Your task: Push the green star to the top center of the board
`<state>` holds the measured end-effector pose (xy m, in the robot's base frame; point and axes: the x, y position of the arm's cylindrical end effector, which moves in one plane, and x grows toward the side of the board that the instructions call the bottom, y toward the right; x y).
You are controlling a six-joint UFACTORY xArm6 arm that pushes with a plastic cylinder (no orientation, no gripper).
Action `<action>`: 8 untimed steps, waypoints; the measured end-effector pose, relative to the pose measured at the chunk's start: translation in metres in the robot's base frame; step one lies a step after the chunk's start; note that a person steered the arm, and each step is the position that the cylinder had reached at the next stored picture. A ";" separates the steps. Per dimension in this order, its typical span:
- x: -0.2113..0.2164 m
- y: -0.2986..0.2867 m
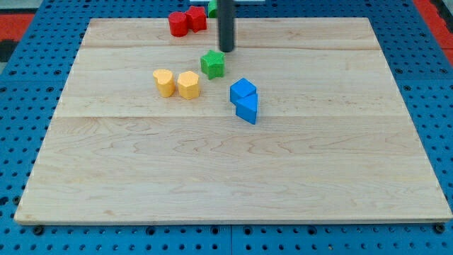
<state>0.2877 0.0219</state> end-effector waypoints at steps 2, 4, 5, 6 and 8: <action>0.037 0.044; 0.063 -0.061; 0.033 -0.103; -0.020 -0.050; 0.037 -0.048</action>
<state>0.3251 -0.0261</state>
